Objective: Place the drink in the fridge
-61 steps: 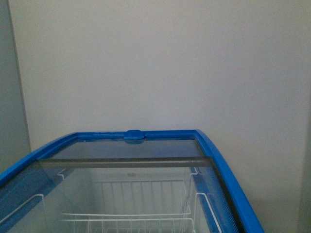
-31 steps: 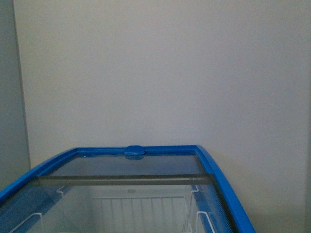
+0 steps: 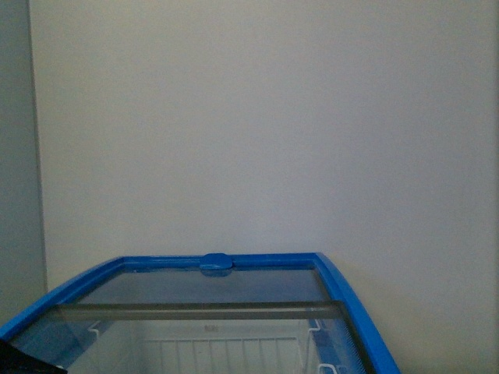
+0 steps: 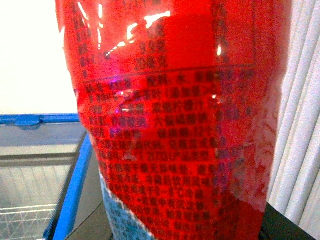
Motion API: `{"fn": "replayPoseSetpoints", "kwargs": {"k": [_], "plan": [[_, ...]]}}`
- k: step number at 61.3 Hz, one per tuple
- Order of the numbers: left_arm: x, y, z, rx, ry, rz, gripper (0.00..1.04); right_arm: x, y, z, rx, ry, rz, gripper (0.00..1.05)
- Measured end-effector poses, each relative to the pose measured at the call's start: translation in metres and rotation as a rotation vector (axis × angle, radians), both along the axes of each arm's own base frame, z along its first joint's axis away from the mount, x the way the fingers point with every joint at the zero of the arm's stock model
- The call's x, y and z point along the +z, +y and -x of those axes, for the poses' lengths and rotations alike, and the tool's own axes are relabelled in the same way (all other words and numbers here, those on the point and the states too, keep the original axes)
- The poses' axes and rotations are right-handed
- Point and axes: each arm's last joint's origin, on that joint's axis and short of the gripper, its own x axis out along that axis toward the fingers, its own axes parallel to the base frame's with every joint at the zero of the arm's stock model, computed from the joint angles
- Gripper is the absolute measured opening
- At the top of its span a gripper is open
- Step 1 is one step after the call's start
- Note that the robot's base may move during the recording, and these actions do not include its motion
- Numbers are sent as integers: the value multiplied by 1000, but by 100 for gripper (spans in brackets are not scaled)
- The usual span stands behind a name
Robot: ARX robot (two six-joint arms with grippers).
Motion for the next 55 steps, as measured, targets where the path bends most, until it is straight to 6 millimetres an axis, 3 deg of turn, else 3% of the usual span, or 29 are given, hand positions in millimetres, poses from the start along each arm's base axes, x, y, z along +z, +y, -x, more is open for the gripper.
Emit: {"fn": "replayPoseSetpoints", "kwargs": {"k": [11, 38, 55], "plan": [[-1, -5, -13, -16, 34, -25, 97, 0, 0, 0, 0, 0, 0, 39], [-9, -23, -25, -43, 128, -53, 97, 0, 0, 0, 0, 0, 0, 39], [-14, -40, -62, -64, 71, -42, 97, 0, 0, 0, -1, 0, 0, 39]]}}
